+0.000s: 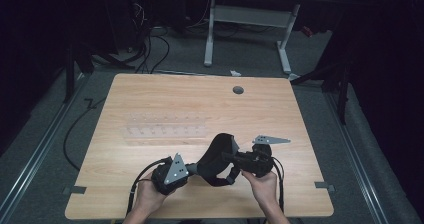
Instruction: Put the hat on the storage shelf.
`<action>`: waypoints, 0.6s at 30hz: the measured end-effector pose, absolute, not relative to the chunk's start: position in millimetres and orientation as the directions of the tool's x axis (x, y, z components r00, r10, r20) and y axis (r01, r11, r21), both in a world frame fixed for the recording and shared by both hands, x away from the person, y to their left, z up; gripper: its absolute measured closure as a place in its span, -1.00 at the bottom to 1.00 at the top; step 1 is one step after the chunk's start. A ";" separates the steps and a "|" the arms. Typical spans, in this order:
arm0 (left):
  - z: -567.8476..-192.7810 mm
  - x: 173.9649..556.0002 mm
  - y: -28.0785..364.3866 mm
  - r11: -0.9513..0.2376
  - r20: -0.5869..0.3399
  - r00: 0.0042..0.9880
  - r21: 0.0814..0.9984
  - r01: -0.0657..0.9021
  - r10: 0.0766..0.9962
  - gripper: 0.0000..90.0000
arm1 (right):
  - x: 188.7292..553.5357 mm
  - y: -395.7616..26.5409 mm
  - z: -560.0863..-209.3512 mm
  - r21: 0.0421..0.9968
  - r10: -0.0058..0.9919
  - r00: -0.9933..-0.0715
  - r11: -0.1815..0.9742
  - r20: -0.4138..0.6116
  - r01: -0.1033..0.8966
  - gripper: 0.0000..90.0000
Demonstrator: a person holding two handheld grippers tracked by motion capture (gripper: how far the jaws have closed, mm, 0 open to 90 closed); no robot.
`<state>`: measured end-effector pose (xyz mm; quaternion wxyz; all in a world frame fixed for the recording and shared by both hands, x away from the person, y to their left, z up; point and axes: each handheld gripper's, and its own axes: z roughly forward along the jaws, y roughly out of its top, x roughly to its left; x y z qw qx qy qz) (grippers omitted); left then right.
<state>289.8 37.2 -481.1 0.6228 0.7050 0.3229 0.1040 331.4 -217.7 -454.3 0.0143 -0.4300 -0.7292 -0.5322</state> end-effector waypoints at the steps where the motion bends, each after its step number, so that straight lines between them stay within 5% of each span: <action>1: -481.1 289.8 37.2 -0.016 -0.256 0.770 0.945 0.326 0.585 0.91 | 331.4 -217.7 -454.3 0.764 0.612 -0.630 0.064 0.478 0.642 0.64; 2: -480.9 288.4 38.6 -0.017 -0.268 0.775 0.941 0.338 0.573 0.92 | 331.8 -218.3 -454.4 0.767 0.615 -0.626 0.053 0.479 0.639 0.45; 8: -478.0 287.4 44.7 0.004 -0.311 0.769 0.928 0.373 0.558 0.93 | 332.5 -224.6 -452.6 0.789 0.610 -0.625 0.000 0.487 0.615 0.11; 18: -466.9 288.4 55.8 0.083 -0.387 0.747 0.908 0.410 0.541 0.93 | 330.7 -247.4 -471.5 0.805 0.727 -0.558 0.012 0.401 0.593 -0.07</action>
